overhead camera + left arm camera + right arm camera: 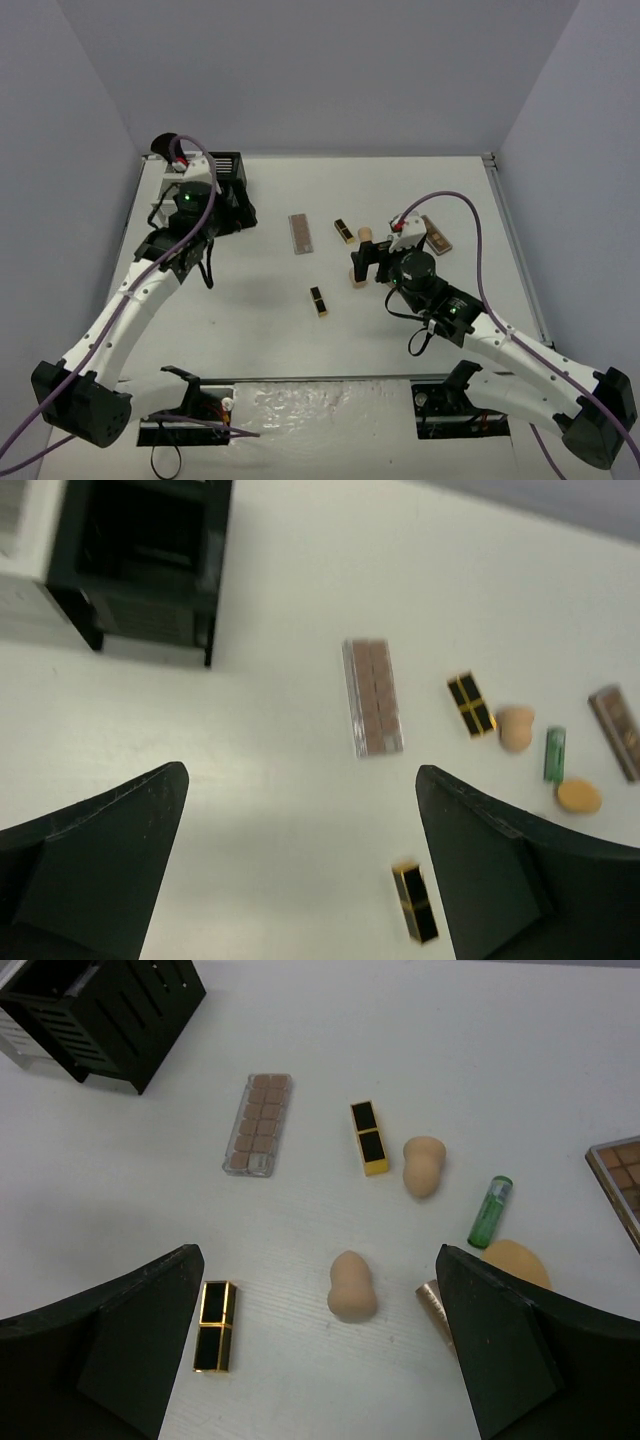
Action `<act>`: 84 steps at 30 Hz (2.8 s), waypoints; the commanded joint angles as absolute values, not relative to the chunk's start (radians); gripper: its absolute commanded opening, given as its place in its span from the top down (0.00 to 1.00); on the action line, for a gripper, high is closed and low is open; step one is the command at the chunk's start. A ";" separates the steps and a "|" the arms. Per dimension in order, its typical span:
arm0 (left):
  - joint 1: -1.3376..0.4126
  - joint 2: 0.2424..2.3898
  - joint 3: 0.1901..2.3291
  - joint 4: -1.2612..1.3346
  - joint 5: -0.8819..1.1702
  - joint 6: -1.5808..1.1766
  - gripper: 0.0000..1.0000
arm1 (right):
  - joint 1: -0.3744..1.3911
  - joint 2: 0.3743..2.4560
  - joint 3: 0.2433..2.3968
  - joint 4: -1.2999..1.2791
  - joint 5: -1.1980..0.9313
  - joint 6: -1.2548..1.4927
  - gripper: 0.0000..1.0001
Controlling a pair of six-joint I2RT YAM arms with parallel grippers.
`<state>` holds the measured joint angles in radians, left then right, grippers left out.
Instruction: Organize the makeup
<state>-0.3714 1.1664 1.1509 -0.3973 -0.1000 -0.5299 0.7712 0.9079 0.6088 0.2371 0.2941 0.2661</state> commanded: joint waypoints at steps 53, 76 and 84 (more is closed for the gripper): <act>-0.426 0.763 0.989 -0.568 -0.255 -0.492 0.03 | 0.799 2.181 1.444 0.206 0.245 0.323 0.71; -0.422 0.870 0.963 -0.388 -0.132 -0.669 0.03 | 0.999 1.520 0.806 0.851 0.160 0.183 1.00; -0.422 0.926 0.965 -0.246 -0.002 -0.705 0.04 | 1.025 1.399 0.729 0.968 0.096 0.172 1.00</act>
<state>-0.4290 0.9072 0.9122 -0.4004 -0.0820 -0.6626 1.0115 1.4696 0.7282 0.7853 0.1233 0.1905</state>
